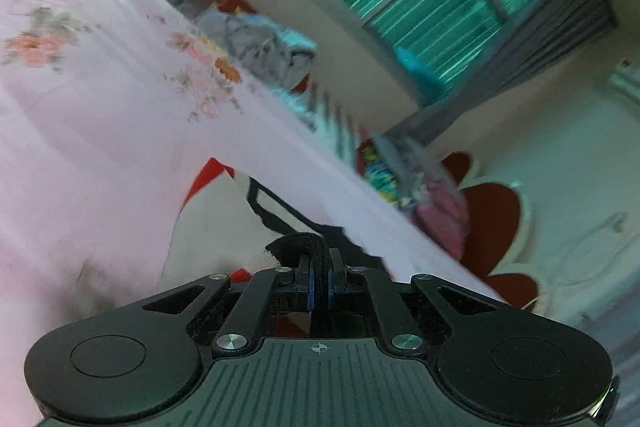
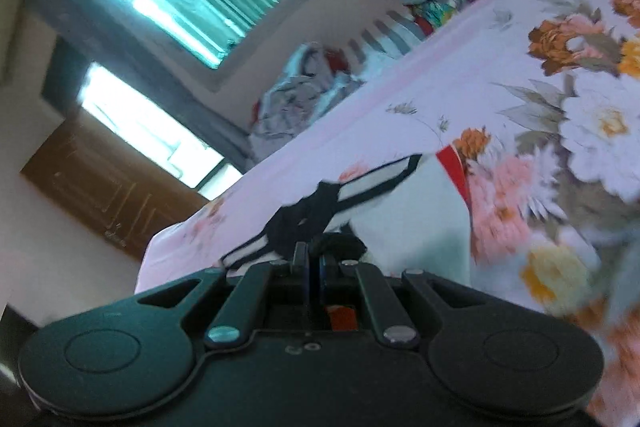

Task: Fold small clothes
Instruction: 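Carry the held hem over the body toward the collar with both tools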

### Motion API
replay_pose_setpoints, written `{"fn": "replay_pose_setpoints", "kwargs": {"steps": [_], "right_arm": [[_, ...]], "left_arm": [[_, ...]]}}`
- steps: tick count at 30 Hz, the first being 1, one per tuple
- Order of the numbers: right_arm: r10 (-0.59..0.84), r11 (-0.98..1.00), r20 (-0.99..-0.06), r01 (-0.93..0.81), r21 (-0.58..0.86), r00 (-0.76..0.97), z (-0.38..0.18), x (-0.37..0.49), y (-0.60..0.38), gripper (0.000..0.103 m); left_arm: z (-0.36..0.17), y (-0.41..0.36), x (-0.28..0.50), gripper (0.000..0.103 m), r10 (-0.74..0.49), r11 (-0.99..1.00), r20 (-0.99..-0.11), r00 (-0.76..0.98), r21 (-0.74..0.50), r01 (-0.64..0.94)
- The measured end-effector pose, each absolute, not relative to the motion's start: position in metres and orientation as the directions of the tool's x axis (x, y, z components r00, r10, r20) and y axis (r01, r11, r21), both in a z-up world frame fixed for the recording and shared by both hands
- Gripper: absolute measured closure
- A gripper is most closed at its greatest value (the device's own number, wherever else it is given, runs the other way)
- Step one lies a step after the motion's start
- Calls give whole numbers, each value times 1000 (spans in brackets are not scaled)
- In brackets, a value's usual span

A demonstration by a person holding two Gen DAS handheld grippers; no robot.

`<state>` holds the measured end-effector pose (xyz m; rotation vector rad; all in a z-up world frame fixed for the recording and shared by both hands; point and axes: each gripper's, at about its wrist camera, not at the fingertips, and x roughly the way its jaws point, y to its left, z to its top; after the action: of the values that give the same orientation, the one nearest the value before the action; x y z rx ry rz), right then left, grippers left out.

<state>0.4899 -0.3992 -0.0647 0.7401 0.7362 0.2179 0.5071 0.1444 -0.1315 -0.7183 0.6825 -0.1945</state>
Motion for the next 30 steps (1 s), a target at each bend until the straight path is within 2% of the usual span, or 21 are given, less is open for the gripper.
{"fn": "replay_pose_setpoints", "kwargs": {"steps": [5,7,9,12,13,14,15,16,17,19,21,24,26,27,29,30], "right_arm": [[434,681,-606,197,706,667,-117,553,-403,98],[441,647,-616,244,722,653,-136,565,-407,98],[451,622,-606,255,740,655,-147,574,-410,97],[431,629,-575,225,744,696,-147,583,-411,79],[404,638,-571,227,736,715,-146,585,-412,66],[389,641,-564,225,734,729,-143,586,-415,60],[380,642,-555,221,734,740,-141,587,-417,60],[374,644,-546,213,734,750,-139,586,-419,60],[368,654,-539,201,729,757,-135,584,-420,60],[365,692,-541,168,702,758,-130,581,-418,60],[361,745,-563,133,654,743,-127,579,-413,60],[356,793,-595,105,601,721,-128,582,-404,60],[344,835,-630,81,544,696,-129,588,-394,60],[334,858,-650,65,509,682,-129,592,-387,60],[281,916,-696,31,399,660,-129,602,-370,60],[249,942,-721,13,337,646,-130,606,-360,59]], "left_arm": [[-170,134,581,98,-365,800,-641,675,-587,-125],[-182,131,594,97,-407,781,-630,662,-615,-106],[-183,134,592,97,-452,741,-565,690,-669,-62],[-188,137,600,97,-497,701,-518,696,-713,-30],[-190,135,606,96,-503,709,-530,683,-705,-25],[-191,134,611,90,-498,722,-546,674,-691,-27],[-191,133,614,84,-498,727,-549,671,-686,-22],[-190,134,615,62,-503,723,-539,676,-691,-13],[-187,135,612,33,-494,723,-520,697,-691,-2],[-178,139,608,12,-440,745,-487,754,-667,5],[-171,141,607,12,-438,761,-473,764,-647,36],[-166,127,619,15,-400,862,-561,725,-499,90],[-168,108,631,35,-369,914,-642,672,-381,138],[-170,99,637,39,-341,935,-683,646,-317,158],[-177,78,647,60,-273,961,-756,595,-194,195],[-179,69,649,60,-235,968,-776,586,-131,215]]}}
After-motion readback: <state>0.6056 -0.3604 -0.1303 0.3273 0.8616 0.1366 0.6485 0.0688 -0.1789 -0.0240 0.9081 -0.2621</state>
